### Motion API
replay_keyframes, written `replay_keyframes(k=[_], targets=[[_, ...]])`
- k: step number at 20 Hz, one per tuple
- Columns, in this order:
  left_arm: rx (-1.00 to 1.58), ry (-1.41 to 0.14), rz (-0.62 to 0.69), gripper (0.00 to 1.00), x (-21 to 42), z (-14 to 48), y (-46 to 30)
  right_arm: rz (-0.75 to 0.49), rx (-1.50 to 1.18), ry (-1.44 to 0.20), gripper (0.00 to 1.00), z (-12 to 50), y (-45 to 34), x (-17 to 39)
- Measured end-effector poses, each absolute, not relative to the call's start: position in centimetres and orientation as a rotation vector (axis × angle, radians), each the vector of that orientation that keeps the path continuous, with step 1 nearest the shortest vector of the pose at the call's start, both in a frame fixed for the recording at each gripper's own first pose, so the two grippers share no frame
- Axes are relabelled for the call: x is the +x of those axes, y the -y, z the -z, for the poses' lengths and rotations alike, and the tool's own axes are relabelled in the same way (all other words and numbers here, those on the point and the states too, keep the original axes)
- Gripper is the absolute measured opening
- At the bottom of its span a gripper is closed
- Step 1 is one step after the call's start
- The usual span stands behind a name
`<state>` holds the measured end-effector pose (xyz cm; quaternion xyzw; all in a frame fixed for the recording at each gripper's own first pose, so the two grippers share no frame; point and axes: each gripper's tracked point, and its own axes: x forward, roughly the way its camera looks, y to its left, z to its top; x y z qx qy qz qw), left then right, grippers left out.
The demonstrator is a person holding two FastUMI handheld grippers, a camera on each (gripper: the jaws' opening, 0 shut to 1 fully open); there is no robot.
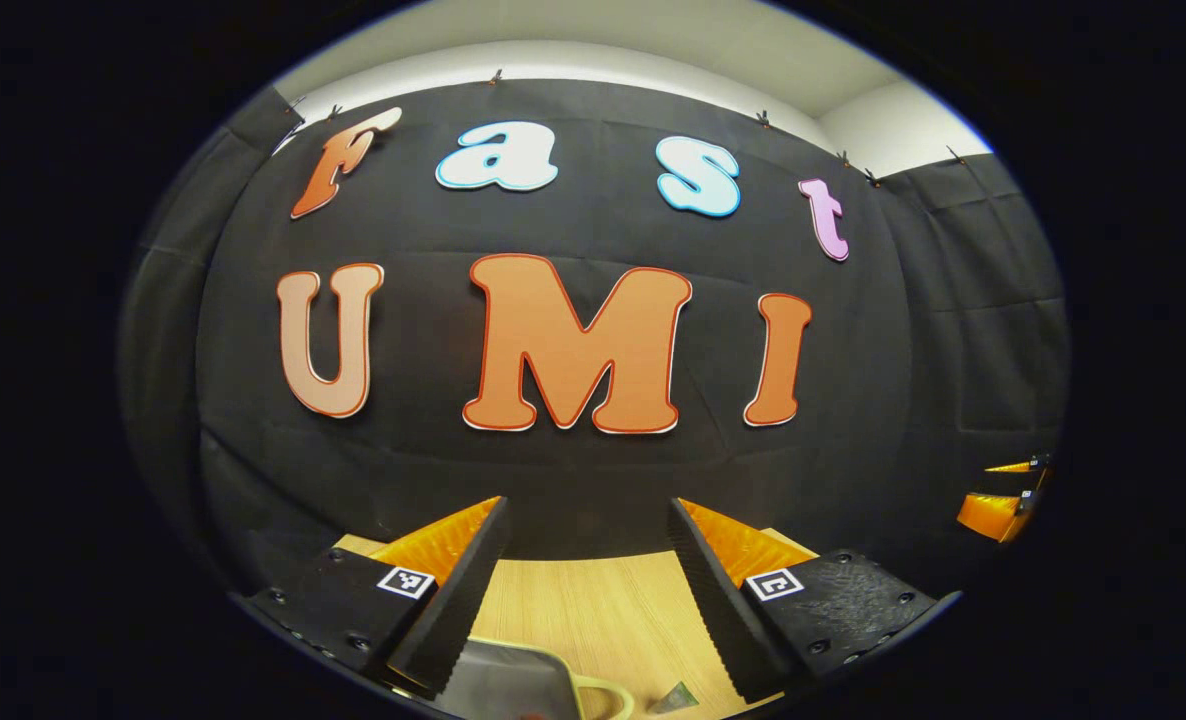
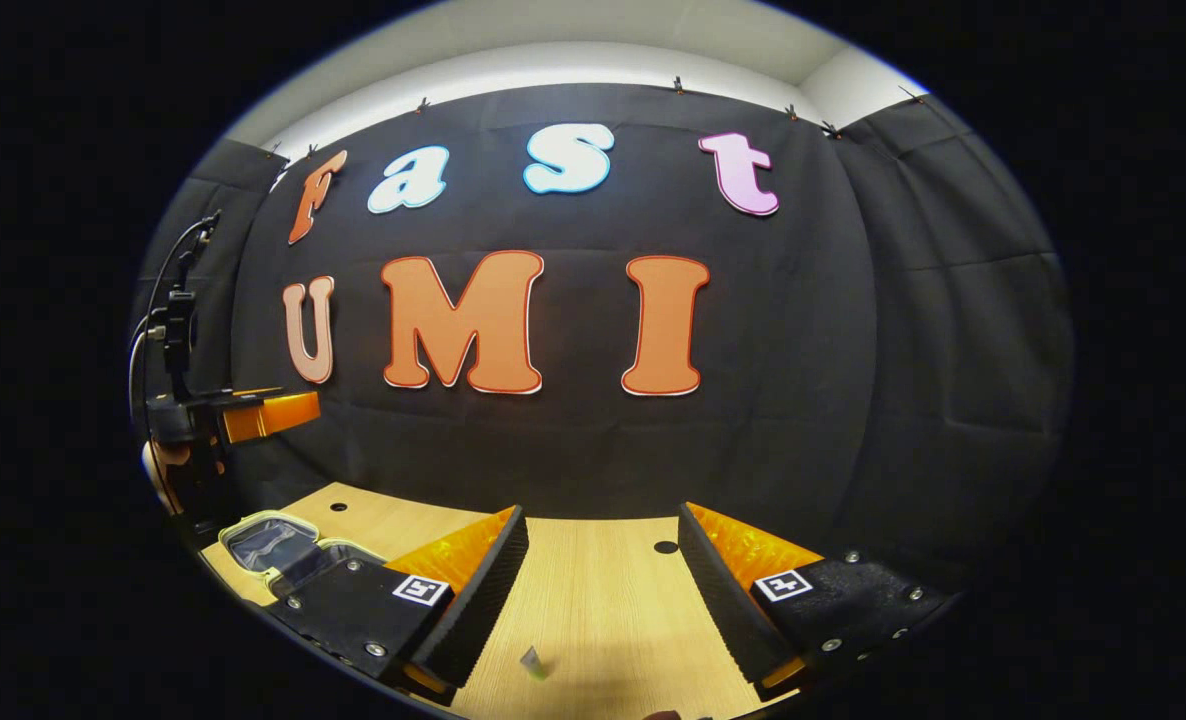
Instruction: First open the suitcase, pack the skin care products into it, and then close the suitcase.
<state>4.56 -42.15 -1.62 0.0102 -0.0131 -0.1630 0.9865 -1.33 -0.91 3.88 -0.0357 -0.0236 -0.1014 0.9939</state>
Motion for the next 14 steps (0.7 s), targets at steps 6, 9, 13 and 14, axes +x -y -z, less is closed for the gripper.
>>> replay_keyframes(k=[6,9,13,14], targets=[[0.066,0.029,0.225,0.97,2.4,3.4,41.6,0.144,-0.078,0.047,0.95,-3.3,1.6,-0.7],[0.034,0.043,0.175,0.97,0.7,4.3,41.8,0.146,-0.078,0.033,0.95,-2.6,2.6,0.0],[0.003,0.008,0.259,0.97,-1.4,9.3,46.4,0.162,-0.075,-0.008,0.95,-1.4,2.8,0.5],[0.02,-0.011,0.279,0.97,-1.7,11.3,47.5,0.155,-0.086,-0.022,0.95,-1.0,2.7,0.6]])
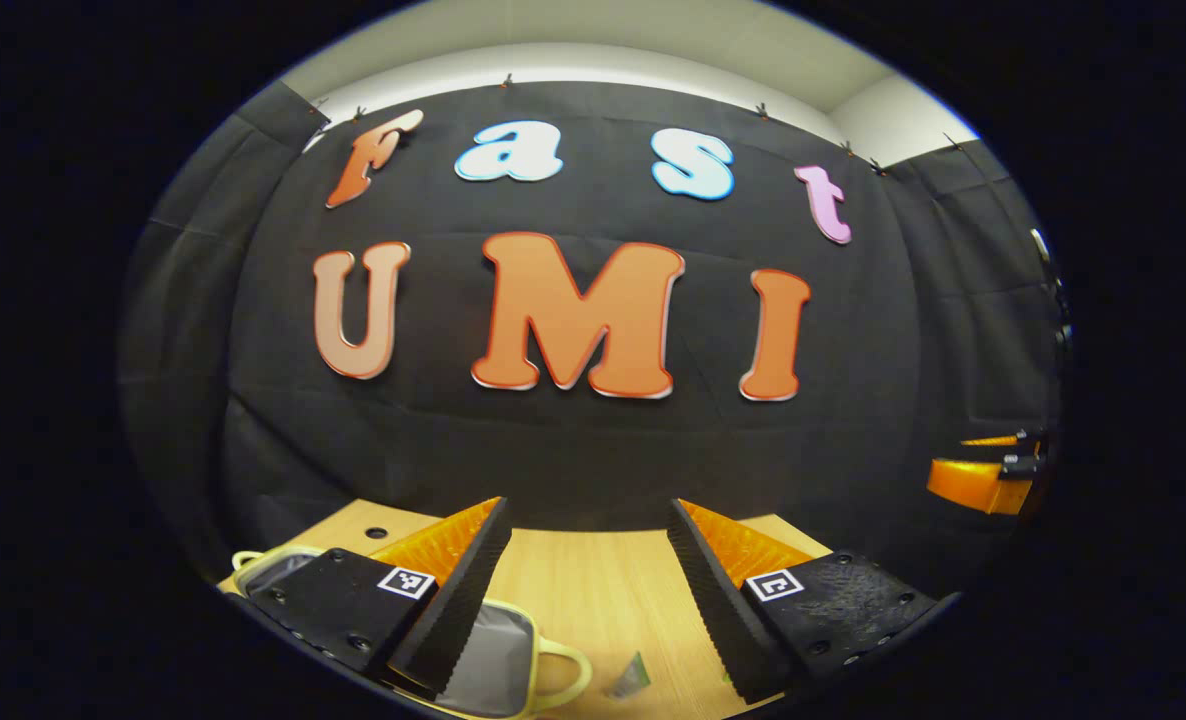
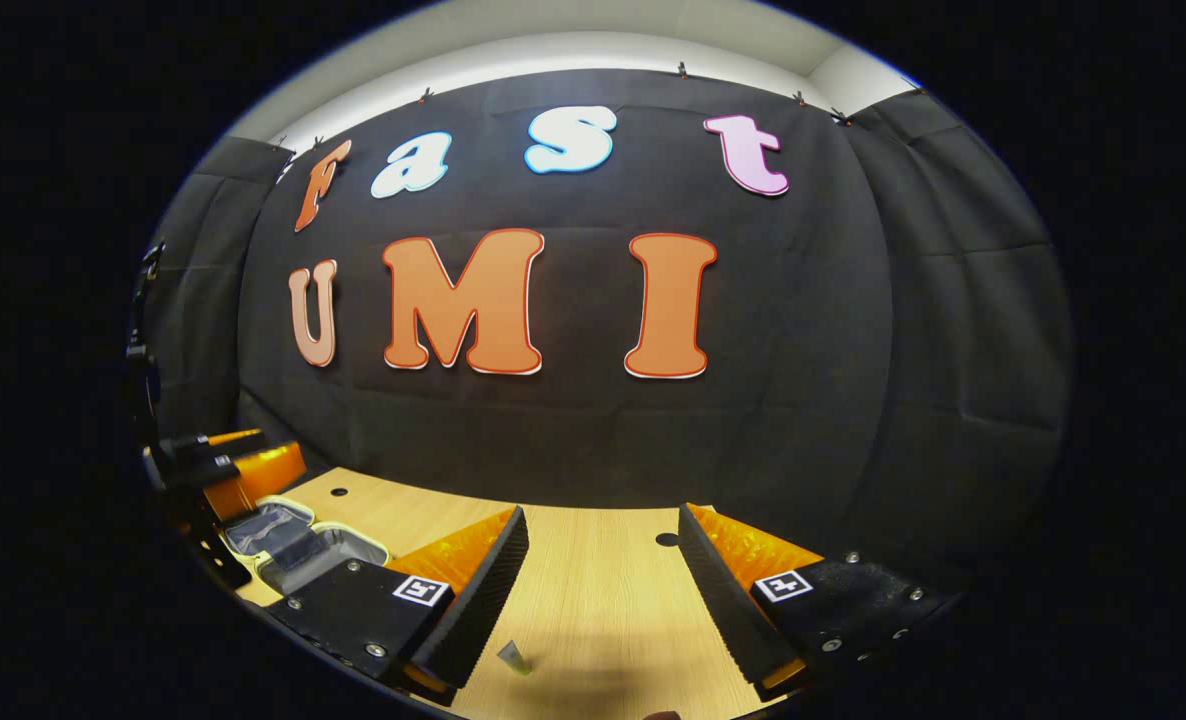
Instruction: First open the suitcase, pack the skin care products into it, and then close the suitcase.
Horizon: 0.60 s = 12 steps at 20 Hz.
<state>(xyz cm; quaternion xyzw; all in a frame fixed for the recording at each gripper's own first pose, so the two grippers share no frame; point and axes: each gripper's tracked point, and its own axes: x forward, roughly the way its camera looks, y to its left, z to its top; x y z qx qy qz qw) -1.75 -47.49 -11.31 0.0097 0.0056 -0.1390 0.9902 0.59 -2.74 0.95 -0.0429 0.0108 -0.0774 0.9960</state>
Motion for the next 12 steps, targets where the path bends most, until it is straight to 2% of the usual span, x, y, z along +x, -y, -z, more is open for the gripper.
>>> replay_keyframes(k=[4,8,12], targets=[[0.096,-0.168,0.331,0.97,-2.1,21.4,50.1,0.156,-0.13,-0.081,0.95,0.8,3.3,0.6],[0.127,-0.333,0.324,0.96,-1.7,31.5,51.0,0.161,-0.104,-0.137,0.95,2.8,4.5,0.7],[0.176,-0.467,0.306,0.96,-1.1,38.1,50.8,0.18,-0.096,-0.188,0.96,4.8,6.0,0.1]])
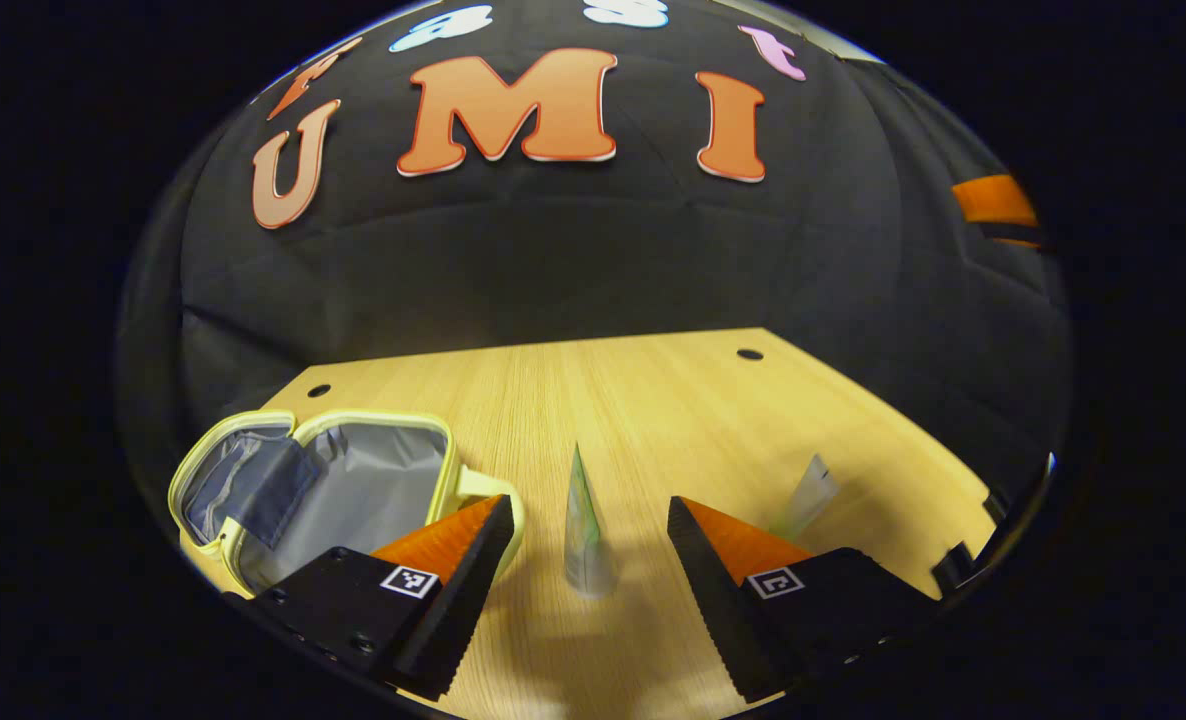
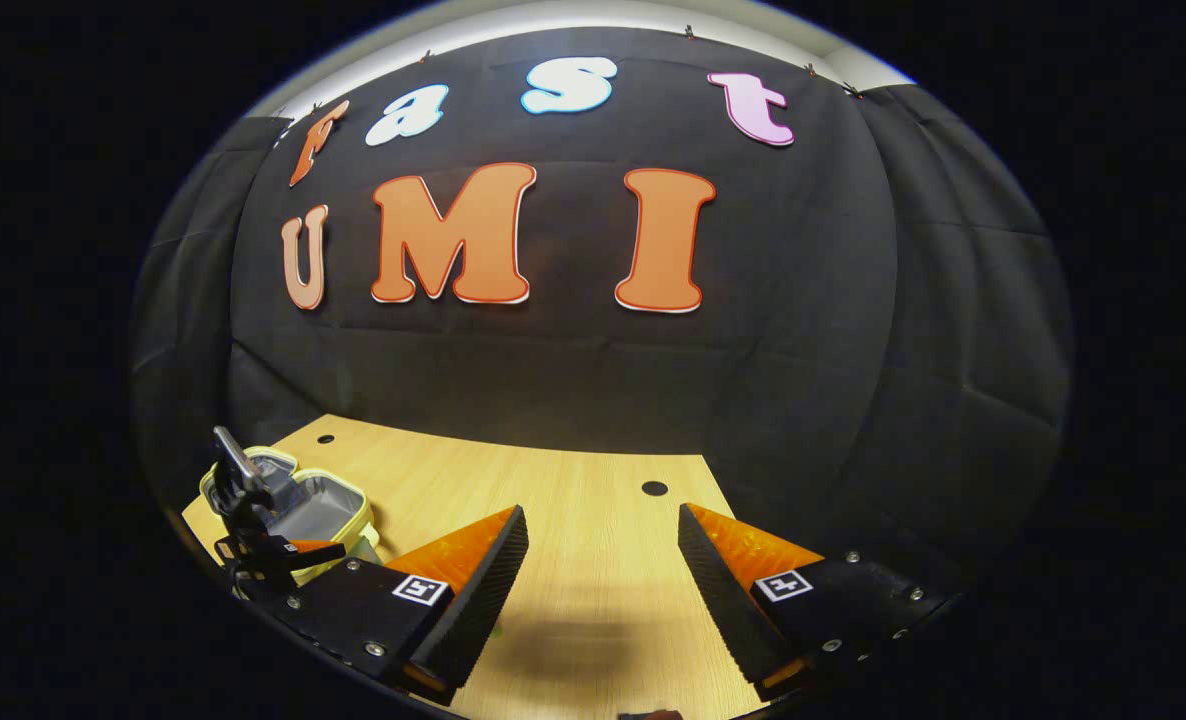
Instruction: First open the suitcase, pack the skin care products into it, and then close the suitcase.
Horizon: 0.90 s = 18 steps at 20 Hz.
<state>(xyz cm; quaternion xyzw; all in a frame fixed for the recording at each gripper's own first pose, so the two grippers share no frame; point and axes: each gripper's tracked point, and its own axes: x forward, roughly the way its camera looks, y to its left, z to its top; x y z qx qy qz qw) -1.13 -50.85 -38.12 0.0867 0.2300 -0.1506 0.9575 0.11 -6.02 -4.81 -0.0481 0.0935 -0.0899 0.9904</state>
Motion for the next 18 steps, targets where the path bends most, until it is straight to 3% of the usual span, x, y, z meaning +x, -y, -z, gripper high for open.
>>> replay_keyframes(k=[2,3,4,6,7,9,10,18], targets=[[0.193,-0.5,0.304,0.94,-1.0,39.9,50.9,0.191,-0.101,-0.205,0.96,5.5,6.7,-0.2],[0.203,-0.507,0.306,0.8,-0.8,40.7,51.1,0.196,-0.103,-0.213,0.96,5.8,7.0,-0.4],[0.213,-0.508,0.303,0.79,-0.8,40.9,51.2,0.202,-0.102,-0.22,0.96,6.1,7.3,-0.6],[0.245,-0.526,0.28,0.59,-0.1,42.1,51.0,0.211,-0.089,-0.233,0.96,6.6,7.8,-1.0],[0.252,-0.514,0.285,0.41,-0.1,41.9,50.9,0.212,-0.082,-0.239,0.96,6.8,7.9,-1.1],[0.263,-0.52,0.312,0.41,0.0,41.8,51.4,0.21,-0.072,-0.251,0.96,7.7,7.8,-1.3],[0.257,-0.533,0.319,0.34,0.0,41.8,51.5,0.205,-0.068,-0.258,0.96,8.1,7.6,-1.3],[0.239,-0.583,0.354,0.34,-2.9,37.0,50.6,0.034,-0.022,-0.383,0.96,16.9,0.6,1.2]])
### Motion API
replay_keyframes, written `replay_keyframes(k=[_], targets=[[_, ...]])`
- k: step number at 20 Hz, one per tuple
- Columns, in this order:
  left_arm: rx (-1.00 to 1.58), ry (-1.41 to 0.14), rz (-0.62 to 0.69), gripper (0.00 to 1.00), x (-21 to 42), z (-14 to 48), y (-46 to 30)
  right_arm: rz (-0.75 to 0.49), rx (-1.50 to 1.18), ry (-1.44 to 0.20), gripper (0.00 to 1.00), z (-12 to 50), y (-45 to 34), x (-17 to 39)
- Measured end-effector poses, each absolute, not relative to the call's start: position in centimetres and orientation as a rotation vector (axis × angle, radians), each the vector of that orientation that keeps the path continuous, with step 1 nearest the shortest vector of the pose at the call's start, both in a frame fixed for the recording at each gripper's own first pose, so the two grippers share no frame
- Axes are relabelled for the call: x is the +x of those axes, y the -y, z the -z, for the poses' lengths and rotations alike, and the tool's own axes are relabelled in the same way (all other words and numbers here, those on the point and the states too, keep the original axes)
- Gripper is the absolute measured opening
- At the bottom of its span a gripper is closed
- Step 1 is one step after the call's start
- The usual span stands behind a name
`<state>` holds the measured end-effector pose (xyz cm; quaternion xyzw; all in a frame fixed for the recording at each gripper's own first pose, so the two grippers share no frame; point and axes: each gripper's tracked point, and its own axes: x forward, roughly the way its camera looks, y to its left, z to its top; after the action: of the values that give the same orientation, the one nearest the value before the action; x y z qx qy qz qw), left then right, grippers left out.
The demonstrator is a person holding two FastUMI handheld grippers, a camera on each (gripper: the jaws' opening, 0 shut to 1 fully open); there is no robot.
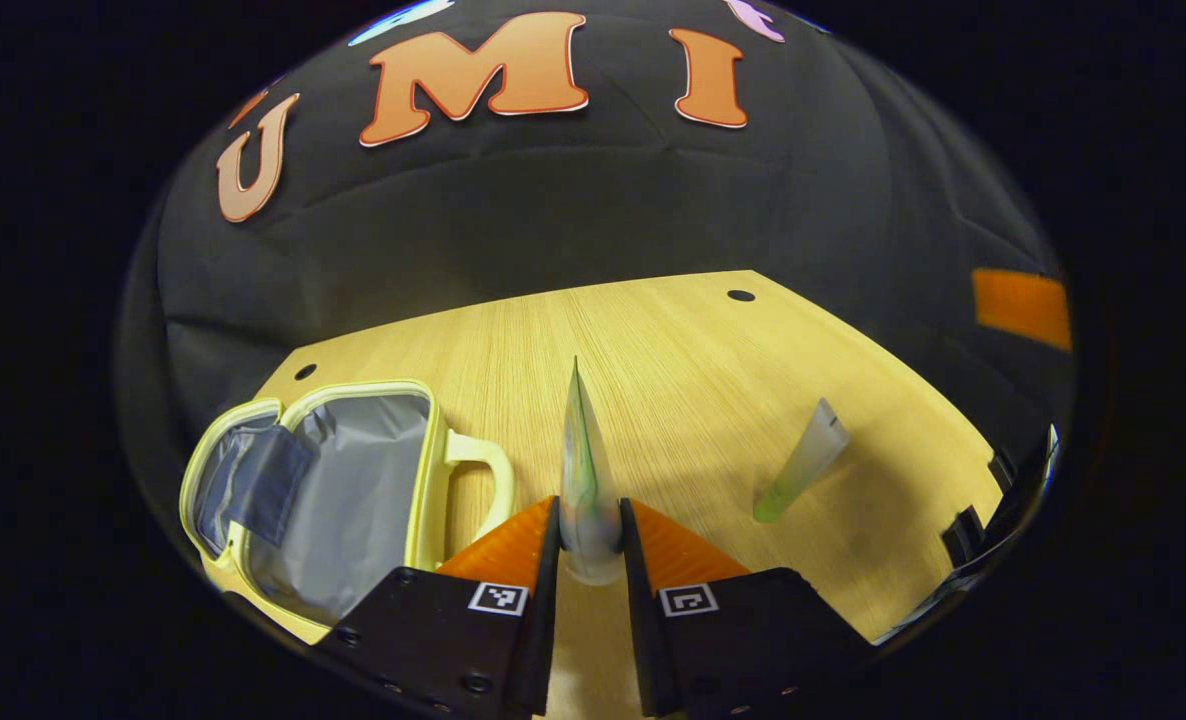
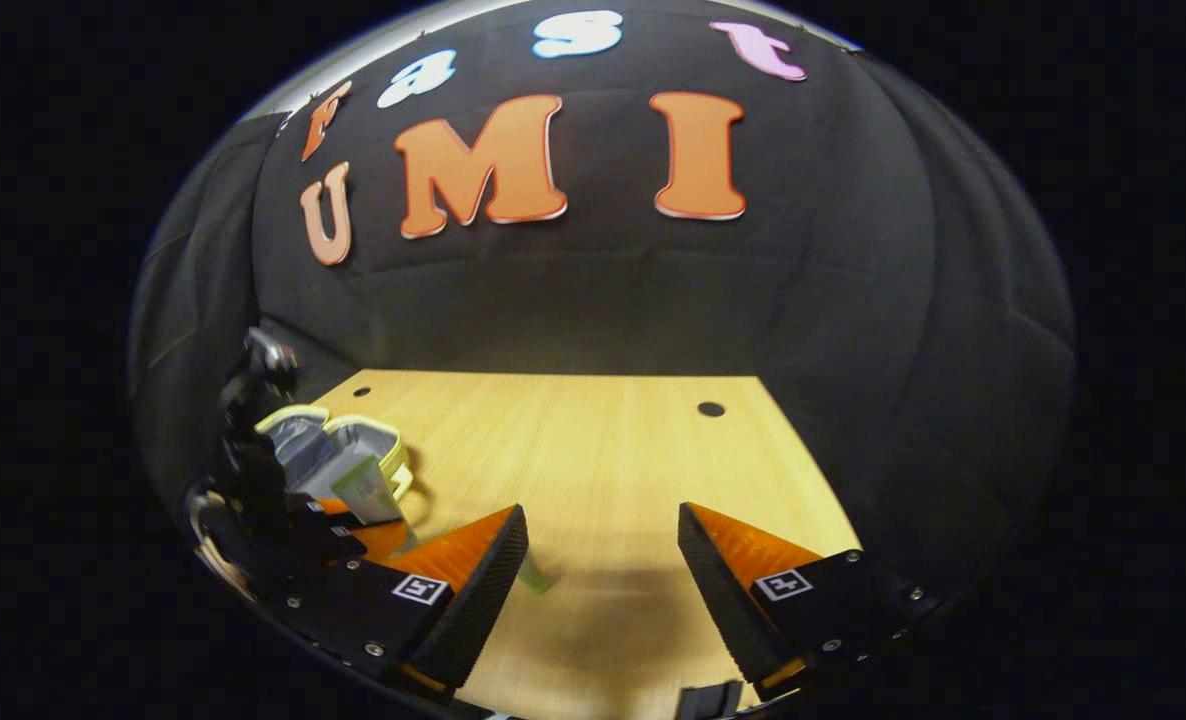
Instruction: First open the suitcase, pack the skin care products into it, and then close the suitcase.
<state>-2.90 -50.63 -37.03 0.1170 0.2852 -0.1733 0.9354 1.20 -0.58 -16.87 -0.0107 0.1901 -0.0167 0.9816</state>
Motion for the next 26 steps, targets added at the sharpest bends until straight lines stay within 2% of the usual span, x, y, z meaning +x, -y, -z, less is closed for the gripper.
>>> replay_keyframes(k=[6,8,11,14,17,20,22,23,24,26], targets=[[0.206,-0.604,0.327,0.34,-4.8,32.3,47.3,-0.081,-0.02,-0.607,0.95,26.1,-3.8,3.0],[0.214,-0.601,0.305,0.33,-5.0,31.3,45.7,-0.083,-0.018,-0.651,0.85,28.2,-4.1,3.6],[0.219,-0.611,0.269,0.34,-5.1,31.1,43.3,-0.078,-0.024,-0.696,0.76,30.1,-3.7,4.4],[0.193,-0.64,0.234,0.33,-5.5,31.9,41.4,-0.095,-0.028,-0.732,0.58,31.2,-4.1,4.8],[0.162,-0.659,0.214,0.33,-5.8,32.3,40.6,-0.112,-0.041,-0.775,0.51,32.5,-4.4,4.9],[0.159,-0.674,0.21,0.34,-5.9,32.3,39.9,-0.119,-0.044,-0.784,0.35,32.5,-4.4,5.0],[0.158,-0.682,0.196,0.33,-6.0,32.0,38.9,-0.126,-0.036,-0.793,0.33,32.3,-4.6,4.6],[0.155,-0.687,0.192,0.33,-6.0,31.6,38.3,-0.13,-0.033,-0.796,0.38,32.1,-4.7,4.4],[0.149,-0.696,0.191,0.33,-6.0,31.1,37.8,-0.138,-0.025,-0.8,0.32,31.6,-5.1,4.2],[0.145,-0.72,0.199,0.33,-5.9,29.7,36.6,-0.161,-0.013,-0.792,0.32,30.2,-6.1,3.6]])
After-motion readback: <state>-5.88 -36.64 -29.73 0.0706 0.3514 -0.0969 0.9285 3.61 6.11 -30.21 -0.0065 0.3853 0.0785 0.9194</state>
